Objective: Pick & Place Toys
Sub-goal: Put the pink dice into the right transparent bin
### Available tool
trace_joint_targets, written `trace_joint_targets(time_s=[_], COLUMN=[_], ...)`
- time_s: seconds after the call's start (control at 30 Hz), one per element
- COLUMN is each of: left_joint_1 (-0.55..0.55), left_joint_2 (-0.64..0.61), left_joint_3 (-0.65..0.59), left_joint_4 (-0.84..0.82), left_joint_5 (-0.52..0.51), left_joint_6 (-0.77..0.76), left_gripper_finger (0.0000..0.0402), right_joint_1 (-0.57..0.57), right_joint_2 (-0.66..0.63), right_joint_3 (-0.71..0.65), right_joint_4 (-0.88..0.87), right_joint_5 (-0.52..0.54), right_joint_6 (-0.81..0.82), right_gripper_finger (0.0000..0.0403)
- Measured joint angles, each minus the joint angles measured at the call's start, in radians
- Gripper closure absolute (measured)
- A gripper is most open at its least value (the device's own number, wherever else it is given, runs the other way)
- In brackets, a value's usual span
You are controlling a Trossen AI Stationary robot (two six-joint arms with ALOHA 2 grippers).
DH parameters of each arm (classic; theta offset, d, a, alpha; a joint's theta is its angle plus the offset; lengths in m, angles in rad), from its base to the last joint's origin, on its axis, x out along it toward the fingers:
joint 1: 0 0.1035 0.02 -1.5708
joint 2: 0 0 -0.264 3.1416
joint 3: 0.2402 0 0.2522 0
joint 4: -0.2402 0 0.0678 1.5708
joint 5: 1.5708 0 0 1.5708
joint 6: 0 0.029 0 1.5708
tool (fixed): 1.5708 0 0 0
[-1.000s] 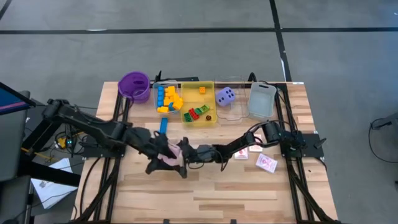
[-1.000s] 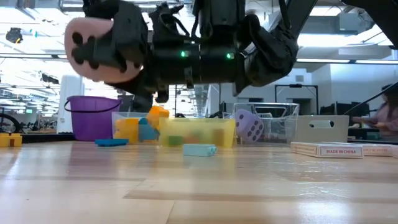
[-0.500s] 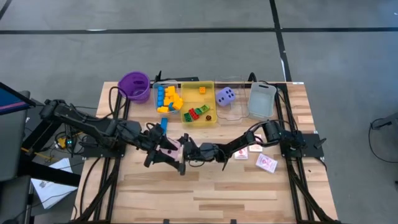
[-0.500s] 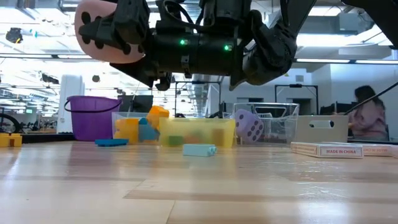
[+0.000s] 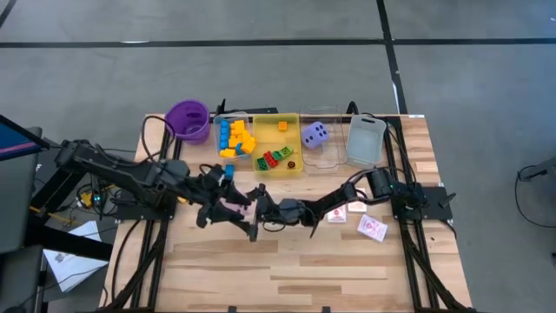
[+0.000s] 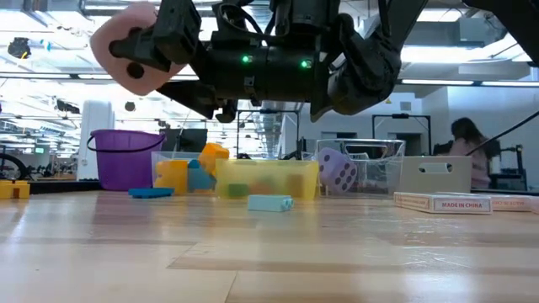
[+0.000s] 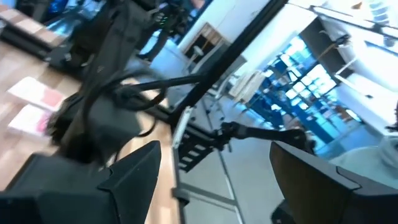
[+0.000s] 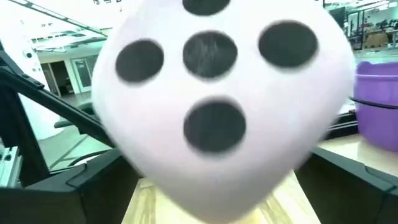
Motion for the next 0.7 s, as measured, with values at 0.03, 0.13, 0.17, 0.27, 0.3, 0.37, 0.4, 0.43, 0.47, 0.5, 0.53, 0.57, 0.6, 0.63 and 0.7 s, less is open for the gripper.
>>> trace_joint_targets(time_s=[0.03,0.13,0.17,0.27,0.3,0.37,0.4,0.43,0.47,0.5,0.53,0.57,0.6,0.63,0.7], left_joint_1=[0.000,0.000,0.000,0.000,0.000,0.000,0.000,0.000,0.000,0.000,0.000,0.000,0.000,0.000,0.000], left_joint_2=[0.000,-0.023,-0.033,-0.083,-0.100,-0.141,-0.157,-0.176,-0.197,-0.214,-0.232,-0.250,-0.265,-0.276,-0.294], left_joint_3=[0.013,0.053,0.071,0.114,0.129,0.159,0.171,0.183,0.191,0.197,0.205,0.213,0.219,0.223,0.232], left_joint_4=[0.000,-0.032,-0.057,-0.204,-0.251,-0.358,-0.400,-0.439,-0.480,-0.522,-0.550,-0.586,-0.635,-0.684,-0.784], left_joint_5=[0.004,0.005,0.005,0.000,-0.005,-0.027,-0.038,-0.052,-0.073,-0.094,-0.119,-0.147,-0.171,-0.197,-0.240], left_joint_6=[0.000,0.012,0.025,0.068,0.071,0.073,0.073,0.073,0.074,0.075,0.080,0.096,0.105,0.113,0.116], left_gripper_finger=[0.0105,0.0105,0.0105,0.0105,0.0105,0.0105,0.0105,0.0105,0.0105,0.0105,0.0105,0.0105,0.0105,0.0105,0.0105], right_joint_1=[0.000,0.000,0.000,-0.001,-0.001,-0.001,-0.002,-0.004,-0.006,-0.007,-0.009,-0.011,-0.013,-0.016,-0.022], right_joint_2=[0.000,0.000,0.000,0.000,0.000,0.000,0.000,0.000,0.000,0.000,0.000,0.000,0.000,0.000,0.000], right_joint_3=[0.000,0.012,0.017,0.042,0.055,0.087,0.101,0.115,0.129,0.143,0.157,0.172,0.188,0.202,0.229], right_joint_4=[0.000,-0.005,-0.004,-0.004,-0.005,-0.004,-0.003,-0.006,-0.015,-0.023,-0.026,-0.028,-0.028,-0.030,-0.048], right_joint_5=[0.000,0.013,0.022,0.043,0.049,0.049,0.049,0.048,0.048,0.049,0.054,0.067,0.080,0.094,0.117], right_joint_6=[0.000,0.000,0.000,0.000,0.000,-0.001,-0.003,-0.012,-0.027,-0.040,-0.054,-0.070,-0.085,-0.099,-0.105], right_gripper_finger=[0.0010,0.0010,0.0010,0.0010,0.0010,0.0010,0.0010,0.0010,0.0010,0.0010,0.0010,0.0010,0.0010,0.0010,0.0010])
